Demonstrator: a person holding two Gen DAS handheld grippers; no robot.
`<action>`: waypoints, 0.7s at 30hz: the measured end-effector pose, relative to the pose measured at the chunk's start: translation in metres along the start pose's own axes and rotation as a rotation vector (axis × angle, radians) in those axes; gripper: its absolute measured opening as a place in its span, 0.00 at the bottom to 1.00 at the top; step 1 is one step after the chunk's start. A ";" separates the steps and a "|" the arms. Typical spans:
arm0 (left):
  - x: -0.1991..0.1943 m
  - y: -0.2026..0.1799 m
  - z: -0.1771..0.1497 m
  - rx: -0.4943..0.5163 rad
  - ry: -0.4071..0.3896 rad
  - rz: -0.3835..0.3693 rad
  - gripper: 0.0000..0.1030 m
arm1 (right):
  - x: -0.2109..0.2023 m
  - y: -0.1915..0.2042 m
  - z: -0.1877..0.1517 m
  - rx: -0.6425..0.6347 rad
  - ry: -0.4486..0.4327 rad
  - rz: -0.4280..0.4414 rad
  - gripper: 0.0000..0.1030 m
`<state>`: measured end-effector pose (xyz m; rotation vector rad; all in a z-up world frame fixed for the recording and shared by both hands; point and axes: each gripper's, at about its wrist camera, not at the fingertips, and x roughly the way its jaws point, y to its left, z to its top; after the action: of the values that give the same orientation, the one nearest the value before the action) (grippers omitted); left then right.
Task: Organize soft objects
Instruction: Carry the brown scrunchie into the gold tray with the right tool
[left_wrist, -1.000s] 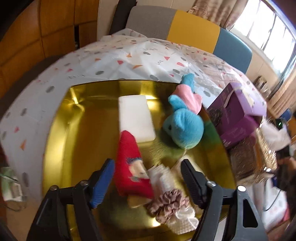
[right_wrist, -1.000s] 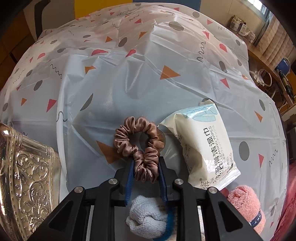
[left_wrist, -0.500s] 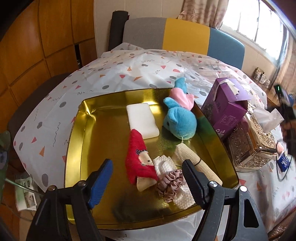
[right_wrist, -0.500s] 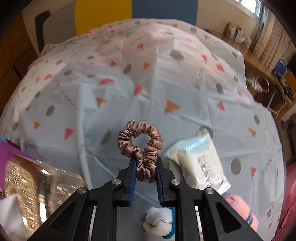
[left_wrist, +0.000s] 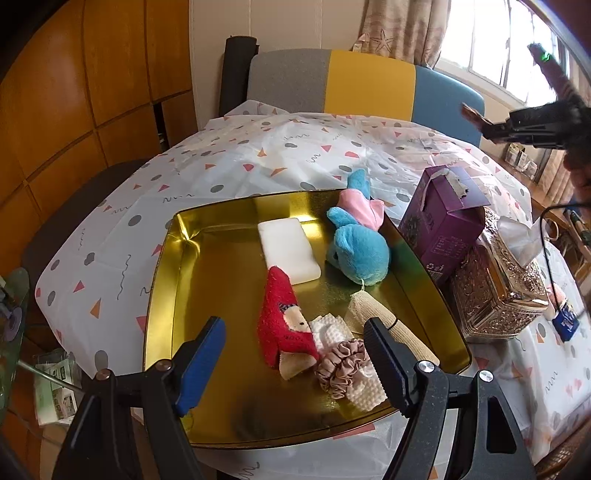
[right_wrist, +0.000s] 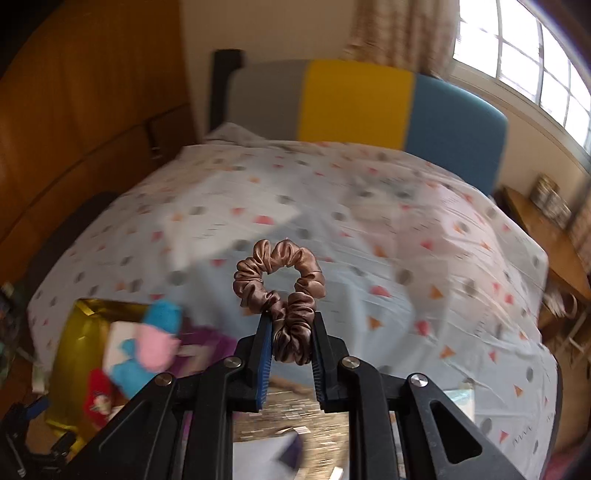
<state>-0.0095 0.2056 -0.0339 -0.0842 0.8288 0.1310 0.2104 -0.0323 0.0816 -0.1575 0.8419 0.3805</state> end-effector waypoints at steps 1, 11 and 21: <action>0.000 0.001 0.000 -0.003 -0.001 0.002 0.75 | -0.003 0.017 -0.003 -0.031 -0.004 0.030 0.17; -0.001 0.019 -0.006 -0.060 -0.013 0.034 0.75 | 0.003 0.146 -0.072 -0.188 0.074 0.267 0.17; 0.000 0.042 -0.012 -0.121 -0.002 0.062 0.75 | 0.074 0.190 -0.120 -0.136 0.250 0.371 0.22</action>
<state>-0.0245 0.2459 -0.0433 -0.1719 0.8214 0.2395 0.0974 0.1284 -0.0507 -0.1771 1.0957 0.7788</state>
